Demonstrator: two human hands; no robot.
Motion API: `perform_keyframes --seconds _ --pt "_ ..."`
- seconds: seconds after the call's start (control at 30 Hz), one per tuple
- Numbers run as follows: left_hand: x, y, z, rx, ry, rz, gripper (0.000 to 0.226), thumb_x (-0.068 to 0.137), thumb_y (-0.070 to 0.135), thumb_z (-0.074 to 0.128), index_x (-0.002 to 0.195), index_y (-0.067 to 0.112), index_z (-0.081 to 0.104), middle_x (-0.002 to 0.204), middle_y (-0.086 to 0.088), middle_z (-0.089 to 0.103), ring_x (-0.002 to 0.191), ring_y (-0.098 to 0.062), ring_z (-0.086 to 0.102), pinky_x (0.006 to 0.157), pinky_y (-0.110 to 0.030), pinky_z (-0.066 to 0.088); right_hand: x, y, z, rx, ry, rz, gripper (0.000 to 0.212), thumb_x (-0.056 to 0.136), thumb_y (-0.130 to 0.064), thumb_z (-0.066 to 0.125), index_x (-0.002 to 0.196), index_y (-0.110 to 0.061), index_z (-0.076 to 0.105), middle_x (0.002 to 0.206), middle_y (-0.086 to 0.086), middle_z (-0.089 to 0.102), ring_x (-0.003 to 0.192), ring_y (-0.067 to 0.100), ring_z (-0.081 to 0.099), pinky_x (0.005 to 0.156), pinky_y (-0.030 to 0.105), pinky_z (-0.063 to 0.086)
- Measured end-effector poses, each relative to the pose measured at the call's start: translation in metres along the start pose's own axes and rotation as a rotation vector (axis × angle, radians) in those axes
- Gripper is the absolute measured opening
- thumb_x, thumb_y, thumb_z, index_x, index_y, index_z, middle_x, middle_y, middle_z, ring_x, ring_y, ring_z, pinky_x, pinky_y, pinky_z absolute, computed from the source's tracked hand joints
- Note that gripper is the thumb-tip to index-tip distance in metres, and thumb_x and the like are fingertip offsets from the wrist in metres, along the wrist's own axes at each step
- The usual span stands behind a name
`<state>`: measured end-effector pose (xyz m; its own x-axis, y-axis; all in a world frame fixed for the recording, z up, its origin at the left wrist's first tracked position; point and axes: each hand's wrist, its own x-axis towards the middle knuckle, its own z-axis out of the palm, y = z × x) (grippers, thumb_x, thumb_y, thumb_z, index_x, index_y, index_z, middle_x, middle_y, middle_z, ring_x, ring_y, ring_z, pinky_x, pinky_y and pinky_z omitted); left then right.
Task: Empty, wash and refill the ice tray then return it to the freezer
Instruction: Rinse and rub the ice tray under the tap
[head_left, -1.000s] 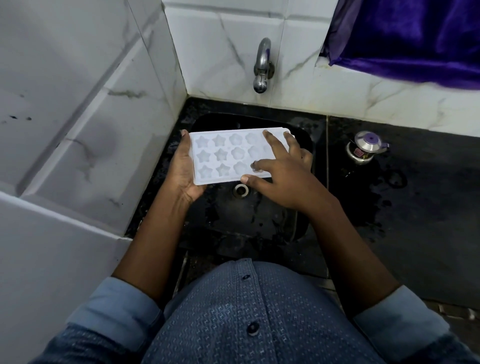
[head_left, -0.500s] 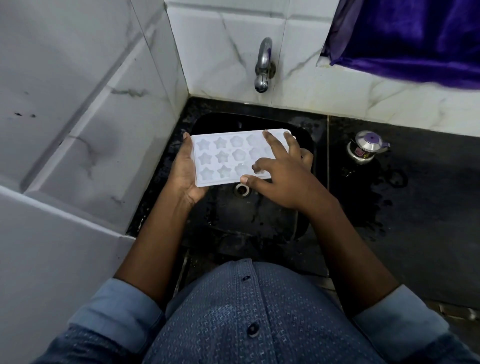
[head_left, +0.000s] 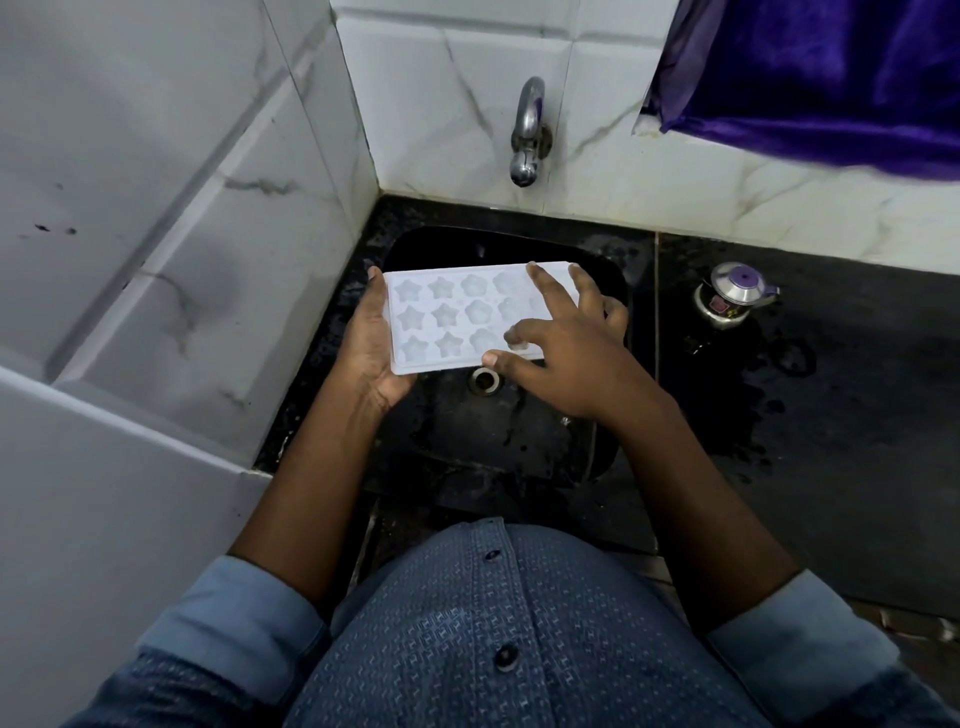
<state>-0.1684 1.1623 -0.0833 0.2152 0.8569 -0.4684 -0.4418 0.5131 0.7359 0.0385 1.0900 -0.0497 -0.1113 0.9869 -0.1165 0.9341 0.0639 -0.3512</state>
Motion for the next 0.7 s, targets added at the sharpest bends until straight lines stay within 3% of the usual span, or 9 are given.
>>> perform_keyframes --seconds 0.1,0.23,0.37,0.7 --pt "0.0024 0.0003 -0.0019 0.000 0.012 0.011 0.078 0.106 0.070 0.025 0.142 0.011 0.061 0.129 -0.016 0.074 0.113 -0.033 0.074 0.084 -0.048 0.062 -0.0006 0.0011 0.0015 -0.018 -0.019 -0.002 0.059 0.096 -0.078 0.043 0.130 -0.039 0.070 0.177 -0.002 0.000 0.159 0.029 -0.016 0.120 0.051 -0.002" --pt "0.0046 -0.0004 -0.0042 0.009 0.008 0.012 0.080 0.105 0.071 0.026 0.146 0.010 0.058 0.133 -0.017 0.072 0.119 -0.036 0.071 0.089 -0.051 0.060 0.0000 0.0008 0.0021 0.005 -0.006 -0.006 0.054 0.096 -0.077 0.045 0.123 -0.039 0.072 0.177 -0.002 0.002 0.160 0.030 -0.016 0.119 0.050 -0.002" --pt "0.0057 0.0006 -0.0059 0.005 0.011 0.010 0.080 0.105 0.071 0.026 0.147 0.010 0.058 0.136 -0.017 0.070 0.123 -0.037 0.069 0.093 -0.052 0.059 -0.0001 0.0016 0.0017 -0.010 -0.013 -0.004 0.056 0.096 -0.078 0.043 0.129 -0.041 0.070 0.177 -0.002 0.001 0.160 0.030 -0.016 0.120 0.052 -0.001" --pt "0.0031 0.0013 -0.0031 0.003 0.020 -0.010 0.075 0.106 0.069 0.025 0.134 0.012 0.065 0.125 -0.016 0.076 0.109 -0.033 0.076 0.077 -0.046 0.064 -0.0007 0.0041 0.0023 0.013 0.002 -0.002 0.052 0.095 -0.078 0.045 0.120 -0.040 0.072 0.177 -0.002 0.003 0.160 0.029 -0.014 0.121 0.054 -0.001"
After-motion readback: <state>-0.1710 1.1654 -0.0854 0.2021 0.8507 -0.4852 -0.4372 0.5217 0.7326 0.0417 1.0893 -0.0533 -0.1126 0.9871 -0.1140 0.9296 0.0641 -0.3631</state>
